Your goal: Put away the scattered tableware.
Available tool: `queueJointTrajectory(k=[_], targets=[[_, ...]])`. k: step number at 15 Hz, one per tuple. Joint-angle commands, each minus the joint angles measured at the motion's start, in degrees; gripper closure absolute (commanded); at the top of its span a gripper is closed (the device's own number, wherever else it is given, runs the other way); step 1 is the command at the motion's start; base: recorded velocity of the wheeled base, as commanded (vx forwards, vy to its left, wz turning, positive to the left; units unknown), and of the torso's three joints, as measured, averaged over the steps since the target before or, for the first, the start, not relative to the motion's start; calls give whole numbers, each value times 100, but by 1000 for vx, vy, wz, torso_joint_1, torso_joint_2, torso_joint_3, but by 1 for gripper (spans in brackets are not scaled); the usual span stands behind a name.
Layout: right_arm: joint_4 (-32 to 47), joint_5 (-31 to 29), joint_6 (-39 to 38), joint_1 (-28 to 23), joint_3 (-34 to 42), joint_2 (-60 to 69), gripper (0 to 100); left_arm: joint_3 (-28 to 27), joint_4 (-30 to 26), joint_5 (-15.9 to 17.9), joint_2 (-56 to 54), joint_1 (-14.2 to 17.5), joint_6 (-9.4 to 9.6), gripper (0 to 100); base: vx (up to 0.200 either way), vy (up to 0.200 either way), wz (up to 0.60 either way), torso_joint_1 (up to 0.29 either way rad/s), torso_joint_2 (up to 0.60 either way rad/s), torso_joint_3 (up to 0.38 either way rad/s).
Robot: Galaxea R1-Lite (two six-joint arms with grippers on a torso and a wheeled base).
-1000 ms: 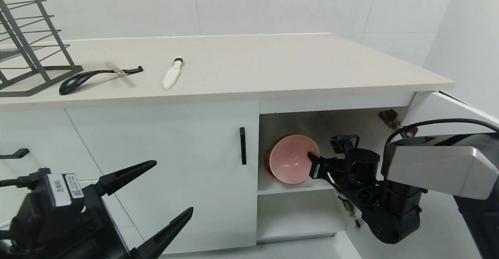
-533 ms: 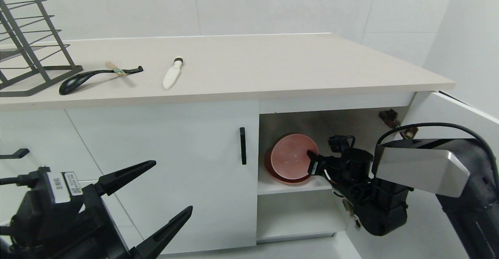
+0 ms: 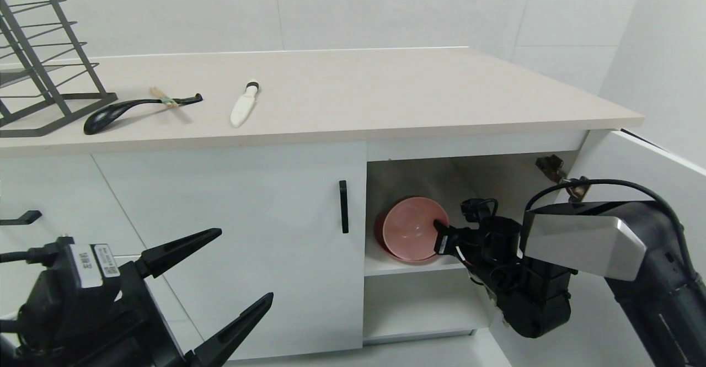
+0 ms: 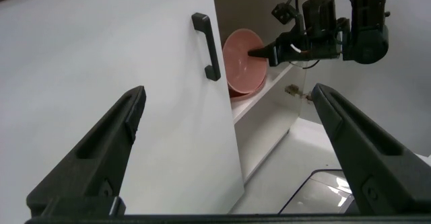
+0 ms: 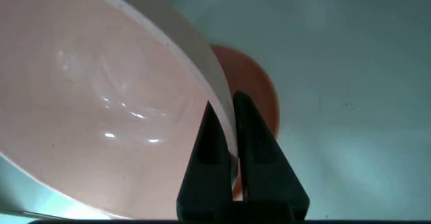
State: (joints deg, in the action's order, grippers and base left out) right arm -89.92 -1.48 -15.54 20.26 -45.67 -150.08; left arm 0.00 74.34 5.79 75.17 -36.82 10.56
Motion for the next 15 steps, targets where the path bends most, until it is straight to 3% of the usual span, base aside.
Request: queueJointTrajectory(k=[1, 3, 4, 15], targets=[[-8, -11, -1, 22, 14, -4, 100, 0, -7, 1, 24, -1, -1, 0, 0, 0, 0, 0, 0, 0], [-8, -19, 7, 13, 14, -4, 100, 0, -7, 1, 33, -1, -1, 0, 0, 0, 0, 0, 0, 0], [-8, -19, 7, 13, 23, -4, 0, 0, -7, -8, 24, -1, -1, 0, 0, 0, 0, 0, 0, 0], [-8, -19, 254, 31, 67, 585, 0, 0, -165, 1, -2, -1, -1, 0, 0, 0, 0, 0, 0, 0]])
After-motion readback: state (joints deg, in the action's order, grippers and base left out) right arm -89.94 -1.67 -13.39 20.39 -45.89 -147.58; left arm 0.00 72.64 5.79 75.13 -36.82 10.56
